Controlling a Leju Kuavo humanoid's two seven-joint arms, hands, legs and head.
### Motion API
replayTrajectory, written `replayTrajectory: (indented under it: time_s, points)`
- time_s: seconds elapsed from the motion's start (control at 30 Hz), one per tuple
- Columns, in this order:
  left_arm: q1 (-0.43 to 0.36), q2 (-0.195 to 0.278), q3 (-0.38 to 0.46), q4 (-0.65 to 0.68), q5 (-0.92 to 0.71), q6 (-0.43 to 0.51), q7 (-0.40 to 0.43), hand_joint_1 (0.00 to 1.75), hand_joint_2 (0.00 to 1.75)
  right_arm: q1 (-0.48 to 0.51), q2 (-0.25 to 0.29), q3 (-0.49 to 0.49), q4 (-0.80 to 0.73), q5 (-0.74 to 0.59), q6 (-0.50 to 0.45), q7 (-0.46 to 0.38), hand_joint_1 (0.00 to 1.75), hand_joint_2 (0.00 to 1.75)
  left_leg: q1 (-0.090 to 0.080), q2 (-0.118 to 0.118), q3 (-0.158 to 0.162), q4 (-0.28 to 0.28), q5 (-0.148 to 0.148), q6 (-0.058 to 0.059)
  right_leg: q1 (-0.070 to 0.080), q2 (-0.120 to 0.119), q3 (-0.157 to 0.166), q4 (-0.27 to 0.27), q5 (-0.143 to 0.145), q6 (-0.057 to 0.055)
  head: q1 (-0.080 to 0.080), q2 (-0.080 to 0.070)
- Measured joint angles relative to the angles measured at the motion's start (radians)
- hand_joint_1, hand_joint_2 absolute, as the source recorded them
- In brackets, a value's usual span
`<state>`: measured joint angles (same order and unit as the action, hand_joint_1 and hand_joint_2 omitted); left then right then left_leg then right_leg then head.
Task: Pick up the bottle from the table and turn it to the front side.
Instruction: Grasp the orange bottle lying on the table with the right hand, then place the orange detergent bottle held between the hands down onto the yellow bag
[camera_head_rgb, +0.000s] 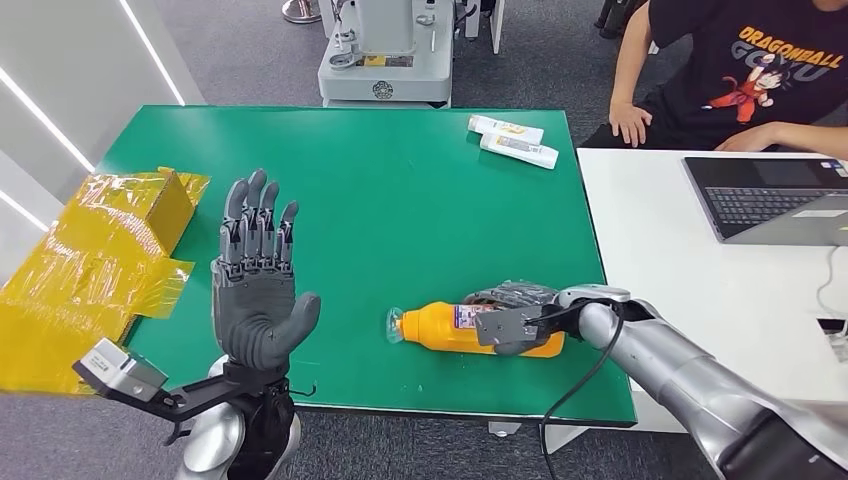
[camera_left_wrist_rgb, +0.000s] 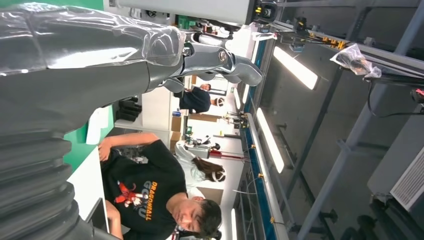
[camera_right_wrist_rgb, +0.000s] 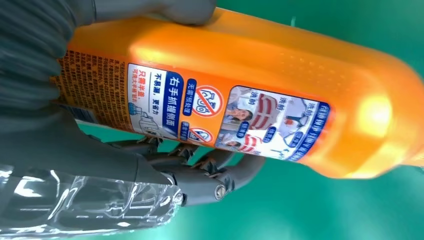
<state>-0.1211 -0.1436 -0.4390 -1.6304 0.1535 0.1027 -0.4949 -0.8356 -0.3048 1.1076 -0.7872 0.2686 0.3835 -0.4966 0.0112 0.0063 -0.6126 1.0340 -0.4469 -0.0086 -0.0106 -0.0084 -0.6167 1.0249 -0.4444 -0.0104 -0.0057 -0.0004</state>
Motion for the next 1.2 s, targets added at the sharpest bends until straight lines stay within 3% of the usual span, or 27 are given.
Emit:
replayTrajectory:
  time_s: [0.27,0.43,0.53,0.9,1.07,1.2]
  points:
    - [-0.001,0.001,0.014,0.001,-0.041,0.03,-0.004,0.0,1.75,0.081,-0.001,-0.116,-0.074,0.019,-0.25,0.021,1.75,1.75,0.0,0.0,0.0,0.0,0.0,0.0,0.0,0.0,0.0,0.0,0.0,0.0,0.0,0.0]
    - [-0.016,0.005,0.021,0.011,-0.077,0.07,0.002,0.0,1.75,0.183,-0.002,-0.259,-0.199,0.049,-0.478,0.021,1.75,1.75,0.0,0.0,0.0,0.0,0.0,0.0,0.0,0.0,0.0,0.0,0.0,0.0,0.0,0.0]
    - [-0.029,0.009,0.027,0.02,-0.088,0.078,0.005,0.0,1.75,0.236,-0.002,-0.332,-0.271,0.069,-0.566,0.014,1.75,1.75,0.0,0.0,0.0,0.0,0.0,0.0,0.0,0.0,0.0,0.0,0.0,0.0,0.0,0.0]
    - [-0.075,0.021,0.031,0.074,-0.142,0.048,0.04,0.0,1.75,0.406,-0.042,-0.522,-0.524,0.087,-0.703,-0.01,1.75,1.75,0.0,-0.001,-0.001,0.0,0.0,0.001,0.0,-0.001,0.0,0.0,0.0,0.0,0.0,0.0]
    - [-0.099,0.026,0.03,0.108,-0.156,0.032,0.051,0.0,1.75,0.449,-0.041,-0.558,-0.625,0.13,-0.796,-0.066,1.75,1.75,0.0,0.0,-0.001,0.0,-0.001,0.001,-0.001,0.0,-0.001,0.0,0.0,0.0,0.0,0.0]
    - [-0.106,0.026,0.027,0.121,-0.158,0.029,0.057,0.0,1.75,0.448,-0.028,-0.559,-0.675,0.139,-0.817,-0.071,1.75,1.75,0.0,0.0,-0.001,0.0,0.0,0.001,-0.001,0.0,-0.001,0.0,0.0,0.0,0.0,0.0]
